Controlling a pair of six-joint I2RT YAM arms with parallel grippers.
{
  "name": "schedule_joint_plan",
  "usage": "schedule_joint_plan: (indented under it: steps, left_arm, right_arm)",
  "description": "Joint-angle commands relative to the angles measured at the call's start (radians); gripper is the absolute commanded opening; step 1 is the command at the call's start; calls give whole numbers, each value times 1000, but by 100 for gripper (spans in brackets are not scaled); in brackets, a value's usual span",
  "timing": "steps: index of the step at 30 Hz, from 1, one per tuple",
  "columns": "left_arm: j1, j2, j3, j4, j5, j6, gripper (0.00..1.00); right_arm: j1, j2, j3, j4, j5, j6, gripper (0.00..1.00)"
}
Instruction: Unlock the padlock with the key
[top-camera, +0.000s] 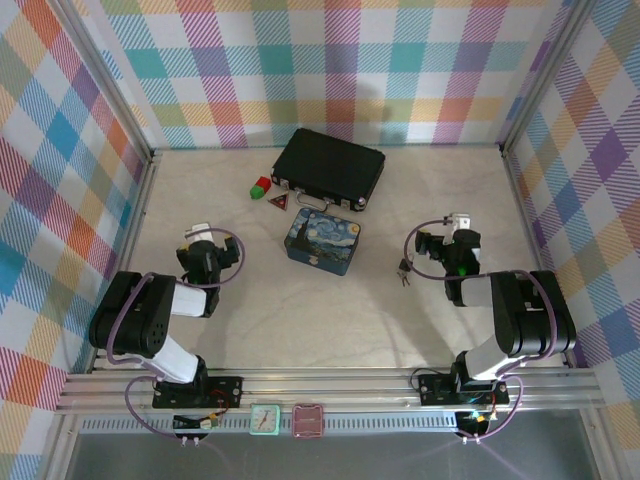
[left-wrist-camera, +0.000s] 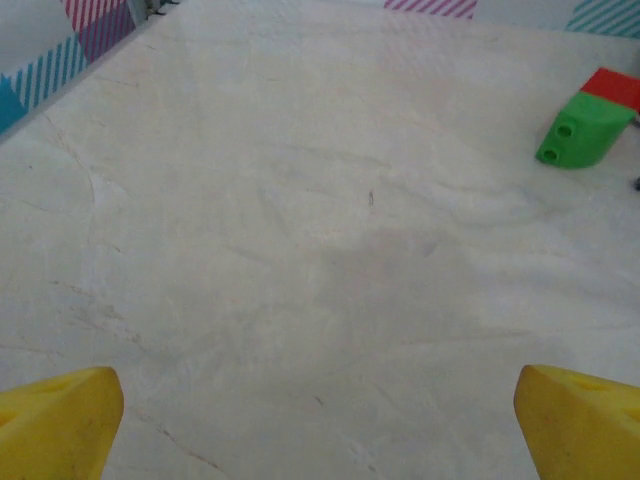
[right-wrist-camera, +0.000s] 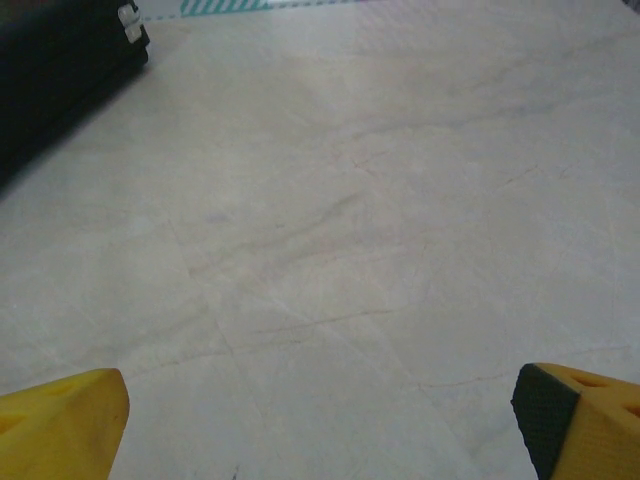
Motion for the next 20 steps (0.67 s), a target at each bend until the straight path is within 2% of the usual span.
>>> schedule_joint_plan:
  steps: [1,20]
  left_arm:
    - [11,-2,52,-13,42,20,100]
    - [-2,8,56,-4,26,35,100]
  right_arm:
    - [-8,0,3,60,2,1,99]
    - [-9,1,6,57,-5,-2,99]
